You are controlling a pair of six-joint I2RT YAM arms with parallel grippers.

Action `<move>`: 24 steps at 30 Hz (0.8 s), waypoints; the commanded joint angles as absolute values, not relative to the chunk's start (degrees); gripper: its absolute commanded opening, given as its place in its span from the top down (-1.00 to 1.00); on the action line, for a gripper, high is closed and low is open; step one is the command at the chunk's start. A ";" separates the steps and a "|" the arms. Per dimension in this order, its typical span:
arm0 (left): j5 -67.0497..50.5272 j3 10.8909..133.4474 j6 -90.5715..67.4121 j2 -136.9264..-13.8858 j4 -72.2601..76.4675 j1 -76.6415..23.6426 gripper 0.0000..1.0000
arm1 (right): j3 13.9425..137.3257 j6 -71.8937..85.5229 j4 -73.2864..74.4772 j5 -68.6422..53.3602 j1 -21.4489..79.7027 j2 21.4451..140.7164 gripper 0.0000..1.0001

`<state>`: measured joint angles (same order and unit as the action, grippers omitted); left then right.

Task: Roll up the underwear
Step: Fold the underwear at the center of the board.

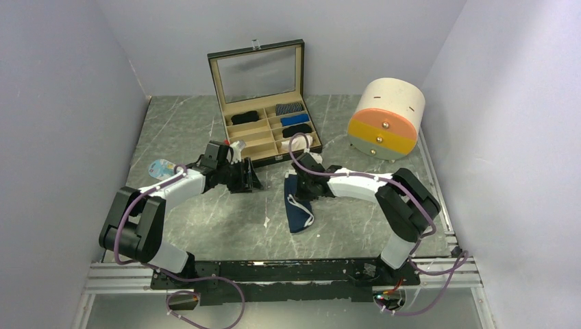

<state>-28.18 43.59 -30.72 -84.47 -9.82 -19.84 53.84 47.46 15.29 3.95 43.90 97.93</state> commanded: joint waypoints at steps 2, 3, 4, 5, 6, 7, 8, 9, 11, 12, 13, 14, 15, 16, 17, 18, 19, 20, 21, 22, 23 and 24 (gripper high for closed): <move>-26.94 44.01 -29.71 -81.27 -11.36 -19.60 -0.18 | 54.93 42.67 19.21 7.26 44.69 95.55 0.84; -26.26 44.15 -29.64 -80.85 -11.98 -19.60 -0.19 | 55.01 41.72 19.54 7.59 44.65 94.09 0.80; -25.29 44.31 -29.56 -80.40 -12.48 -19.60 -0.21 | 55.06 40.99 19.49 7.52 44.68 92.58 0.75; -24.40 44.50 -29.53 -79.94 -12.98 -19.60 -0.23 | 55.10 40.27 19.15 6.91 44.65 91.21 0.68; -23.61 44.68 -29.51 -79.57 -13.34 -19.60 -0.25 | 55.15 39.65 18.70 6.07 44.65 89.92 0.60; -22.82 44.81 -29.53 -79.16 -13.56 -19.60 -0.26 | 55.38 39.49 18.61 5.68 44.69 89.09 0.51; -21.99 44.94 -29.57 -78.80 -13.80 -19.60 -0.27 | 55.71 39.59 18.82 6.22 44.65 88.50 0.39; -21.50 45.04 -29.61 -78.48 -14.02 -19.60 -0.28 | 56.03 39.83 19.15 7.19 44.58 88.27 0.21; -20.97 45.24 -29.49 -77.87 -14.55 -19.51 -0.29 | 57.28 39.98 20.71 10.21 44.30 88.70 -0.10; -20.78 45.40 -29.33 -77.67 -14.89 -19.47 -0.29 | 58.15 40.25 22.00 11.70 43.78 89.40 -0.23; -20.62 45.54 -29.15 -77.40 -15.26 -19.43 -0.30 | 58.98 40.43 22.99 12.28 42.94 90.18 -0.34; -20.53 45.61 -29.06 -77.31 -15.55 -19.35 -0.30 | 59.35 40.12 22.99 11.62 41.91 90.96 -0.42; -20.40 45.61 -29.00 -77.12 -15.75 -19.27 -0.30 | 59.10 39.83 21.69 10.31 40.80 91.40 -0.49; -20.39 45.62 -28.94 -76.96 -15.88 -19.19 -0.31 | 58.66 39.63 20.07 8.47 39.70 91.82 -0.56; -20.39 45.54 -28.86 -76.73 -15.90 -19.12 -0.31 | 58.43 39.45 18.58 6.71 38.64 92.27 -0.63; -20.30 45.53 -28.77 -76.54 -16.09 -19.01 -0.32 | 58.23 39.19 16.65 5.17 37.87 92.92 -0.67; -20.12 45.47 -28.67 -76.29 -16.35 -18.92 -0.32 | 58.05 39.01 15.40 3.92 37.21 93.57 -0.69; -19.94 45.40 -28.44 -76.01 -16.70 -18.76 -0.33 | 58.08 38.84 14.37 2.37 36.40 94.36 -0.70; -19.80 45.24 -28.35 -75.64 -16.81 -18.66 -0.34 | 58.16 38.53 13.15 0.74 35.72 95.22 -0.72; -19.66 45.04 -28.31 -75.29 -17.00 -18.49 -0.36 | 58.39 38.13 12.05 -1.02 35.08 96.41 -0.74; -19.50 44.86 -28.30 -74.91 -17.09 -18.30 -0.37 | 59.14 37.91 12.03 -2.34 34.69 97.58 -0.76; -19.39 44.69 -28.18 -74.56 -17.24 -18.10 -0.39 | 60.07 37.47 12.18 -2.79 34.53 98.78 -0.77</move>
<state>-20.53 43.62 -29.54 -77.67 -16.62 -18.90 57.36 39.51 16.36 3.36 35.53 95.24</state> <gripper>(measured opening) 0.682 0.873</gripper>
